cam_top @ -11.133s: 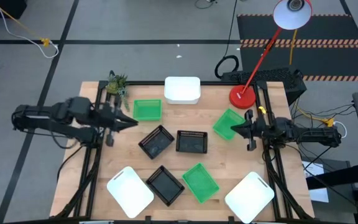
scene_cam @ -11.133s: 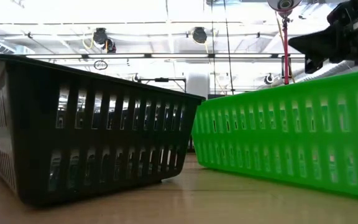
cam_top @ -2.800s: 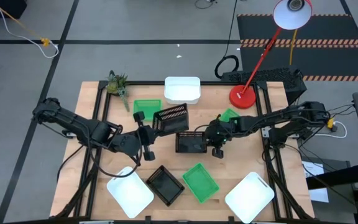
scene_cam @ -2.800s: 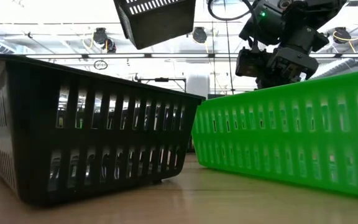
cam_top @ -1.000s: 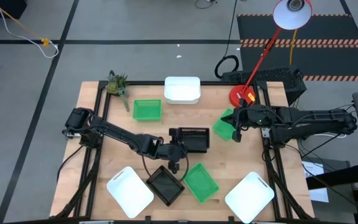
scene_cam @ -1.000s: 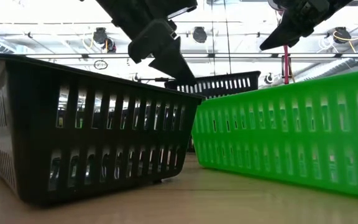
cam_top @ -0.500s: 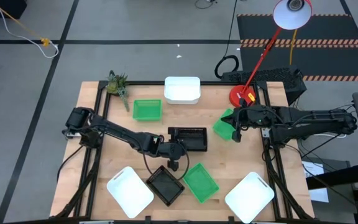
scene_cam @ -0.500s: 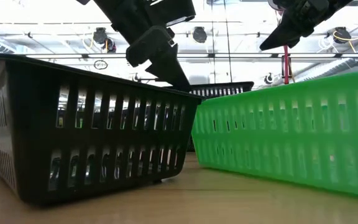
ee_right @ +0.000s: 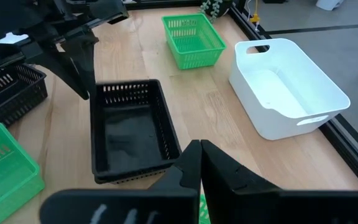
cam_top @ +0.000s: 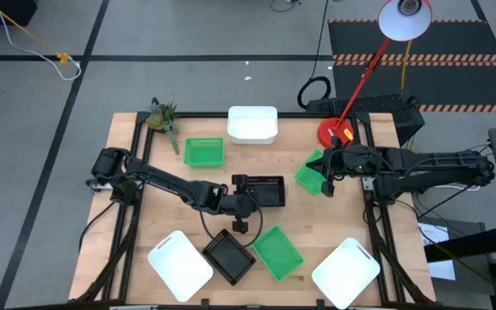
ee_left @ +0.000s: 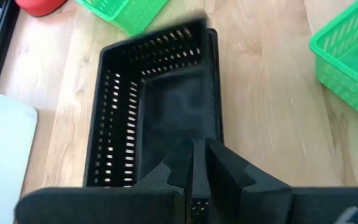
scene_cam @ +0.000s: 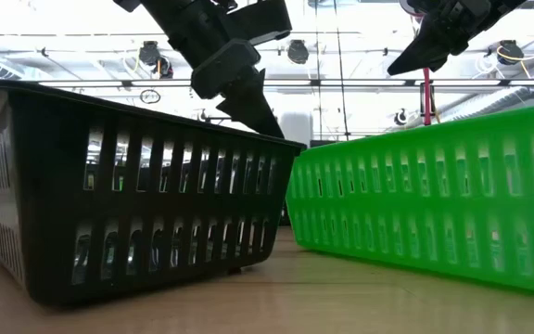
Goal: Stack baskets by color
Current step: Stack the top left black bin on the top right black bin, then stack the top right green bin on the top left green bin
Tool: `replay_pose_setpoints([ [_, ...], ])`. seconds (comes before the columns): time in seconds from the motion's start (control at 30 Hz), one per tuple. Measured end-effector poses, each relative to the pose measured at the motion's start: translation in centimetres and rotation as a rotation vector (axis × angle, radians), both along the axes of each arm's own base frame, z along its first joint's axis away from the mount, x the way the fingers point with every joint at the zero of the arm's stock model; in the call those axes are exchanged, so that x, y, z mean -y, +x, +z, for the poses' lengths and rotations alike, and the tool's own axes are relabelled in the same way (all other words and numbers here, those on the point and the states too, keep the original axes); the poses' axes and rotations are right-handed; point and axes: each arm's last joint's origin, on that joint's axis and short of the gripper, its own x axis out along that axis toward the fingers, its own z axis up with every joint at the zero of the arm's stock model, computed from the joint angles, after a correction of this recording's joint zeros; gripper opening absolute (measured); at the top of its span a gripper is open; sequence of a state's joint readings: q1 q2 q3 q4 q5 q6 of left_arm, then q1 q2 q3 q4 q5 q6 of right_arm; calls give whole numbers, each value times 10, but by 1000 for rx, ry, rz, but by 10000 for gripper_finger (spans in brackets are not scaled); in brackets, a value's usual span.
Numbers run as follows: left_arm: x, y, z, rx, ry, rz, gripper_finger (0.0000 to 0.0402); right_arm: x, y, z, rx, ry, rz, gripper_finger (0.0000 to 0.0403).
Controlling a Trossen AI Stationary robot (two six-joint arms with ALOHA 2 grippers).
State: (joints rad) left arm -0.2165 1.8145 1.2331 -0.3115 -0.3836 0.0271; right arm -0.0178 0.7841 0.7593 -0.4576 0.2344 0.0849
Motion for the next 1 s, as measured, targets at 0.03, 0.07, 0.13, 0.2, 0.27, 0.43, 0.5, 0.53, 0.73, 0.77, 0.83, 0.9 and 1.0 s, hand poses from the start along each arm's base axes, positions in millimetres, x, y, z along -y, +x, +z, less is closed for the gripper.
replay_pose_setpoints([
  [0.03,0,0,0,-1,1,-1,46,0,0,0,0,0,0,0],
  [0.07,0,0,0,-1,3,-3,46,0,0,0,-2,0,0,0],
  [0.13,0,0,0,-1,2,-2,46,0,0,0,-4,1,0,0],
  [0.2,0,0,0,0,2,-2,46,0,0,-1,-7,1,1,0],
  [0.27,0,0,0,5,0,-2,47,0,0,-1,-6,8,-1,0],
  [0.43,1,4,3,50,-14,2,47,0,-3,-6,-57,65,-40,0],
  [0.5,1,3,7,65,-18,2,47,0,-4,-11,-104,98,-66,0],
  [0.53,1,3,8,72,-19,2,47,0,-4,-14,-133,111,-79,1],
  [0.73,1,2,15,100,-38,-9,47,1,1,-35,-317,169,-154,37],
  [0.77,0,1,18,104,-39,-10,47,1,3,-38,-342,179,-169,46],
  [0.83,0,-1,21,105,-38,-13,47,1,6,-44,-390,195,-192,63],
  [0.9,0,-1,25,118,-41,-12,47,1,10,-51,-432,205,-205,79],
  [1.0,-1,-4,28,119,-43,-9,47,0,17,-59,-480,247,-179,101],
])
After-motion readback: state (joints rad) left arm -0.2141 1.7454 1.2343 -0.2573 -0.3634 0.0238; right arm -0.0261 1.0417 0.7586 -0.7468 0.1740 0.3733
